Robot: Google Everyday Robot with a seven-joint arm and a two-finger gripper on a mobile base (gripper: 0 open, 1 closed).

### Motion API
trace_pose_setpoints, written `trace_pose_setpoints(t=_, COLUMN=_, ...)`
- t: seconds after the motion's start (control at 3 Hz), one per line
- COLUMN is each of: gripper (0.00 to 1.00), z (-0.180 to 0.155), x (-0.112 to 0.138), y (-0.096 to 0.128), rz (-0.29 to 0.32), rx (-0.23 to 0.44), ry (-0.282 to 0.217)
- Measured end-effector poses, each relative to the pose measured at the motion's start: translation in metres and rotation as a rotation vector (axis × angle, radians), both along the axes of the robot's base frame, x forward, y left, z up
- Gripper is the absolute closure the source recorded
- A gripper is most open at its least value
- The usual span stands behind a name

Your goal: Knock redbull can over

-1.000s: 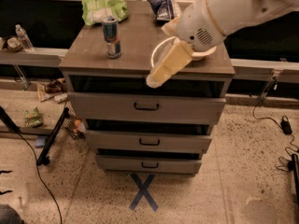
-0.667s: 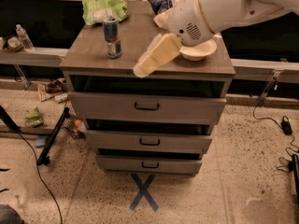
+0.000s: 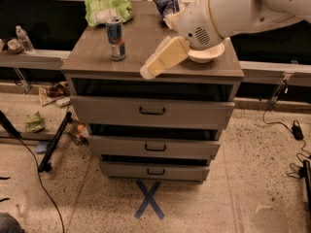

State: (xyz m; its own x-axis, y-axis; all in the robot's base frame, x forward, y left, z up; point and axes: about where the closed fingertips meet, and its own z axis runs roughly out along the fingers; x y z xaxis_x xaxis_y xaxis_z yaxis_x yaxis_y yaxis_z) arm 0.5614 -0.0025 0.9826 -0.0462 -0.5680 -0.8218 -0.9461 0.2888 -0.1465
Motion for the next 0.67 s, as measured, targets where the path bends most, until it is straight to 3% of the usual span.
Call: trace_pose_setpoints(t=0.67, gripper=0.0, z=-0.026, x=0.109, y=-0.007, rz=-0.219, rx=0.161, ry=-0.128)
